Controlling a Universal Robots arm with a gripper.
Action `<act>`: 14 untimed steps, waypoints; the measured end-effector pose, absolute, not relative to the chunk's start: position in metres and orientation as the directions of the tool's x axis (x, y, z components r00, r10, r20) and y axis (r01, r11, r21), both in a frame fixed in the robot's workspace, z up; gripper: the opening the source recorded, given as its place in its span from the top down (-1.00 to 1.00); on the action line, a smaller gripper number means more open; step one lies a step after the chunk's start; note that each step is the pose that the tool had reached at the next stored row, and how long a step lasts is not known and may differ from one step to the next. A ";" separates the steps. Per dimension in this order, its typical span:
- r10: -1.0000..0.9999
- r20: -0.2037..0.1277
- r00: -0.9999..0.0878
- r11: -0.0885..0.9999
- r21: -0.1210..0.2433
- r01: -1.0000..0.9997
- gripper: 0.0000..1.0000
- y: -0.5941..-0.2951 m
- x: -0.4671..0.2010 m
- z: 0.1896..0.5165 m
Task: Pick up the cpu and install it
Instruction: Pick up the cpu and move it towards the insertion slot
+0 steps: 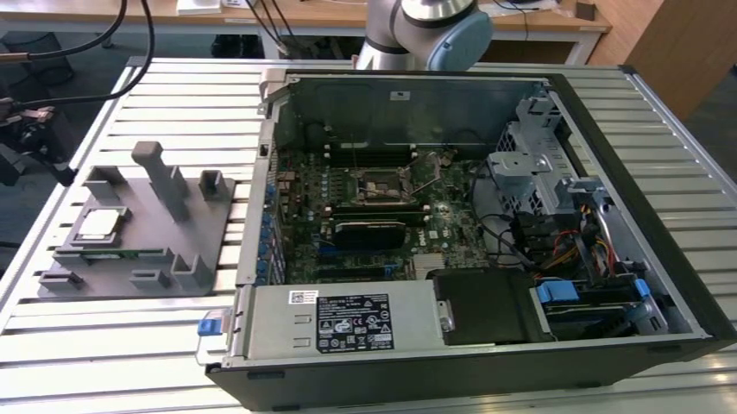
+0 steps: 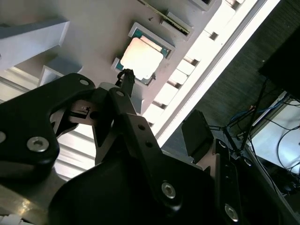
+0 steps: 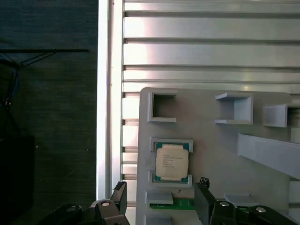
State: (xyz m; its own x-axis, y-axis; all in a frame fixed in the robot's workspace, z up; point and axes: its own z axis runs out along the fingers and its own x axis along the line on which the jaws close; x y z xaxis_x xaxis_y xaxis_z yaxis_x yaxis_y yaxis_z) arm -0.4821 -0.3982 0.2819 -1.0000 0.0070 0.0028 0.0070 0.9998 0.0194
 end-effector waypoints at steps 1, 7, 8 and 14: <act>0.007 0.003 -1.000 1.000 0.019 0.007 -0.36 -0.398 -0.482 0.282; 0.007 0.003 -1.000 1.000 0.019 0.007 -0.36 -0.398 -0.482 0.280; 0.007 0.003 -1.000 1.000 0.019 0.007 -0.36 -0.398 -0.482 0.279; 0.007 0.003 -1.000 1.000 0.019 0.007 -0.36 -0.398 -0.479 0.277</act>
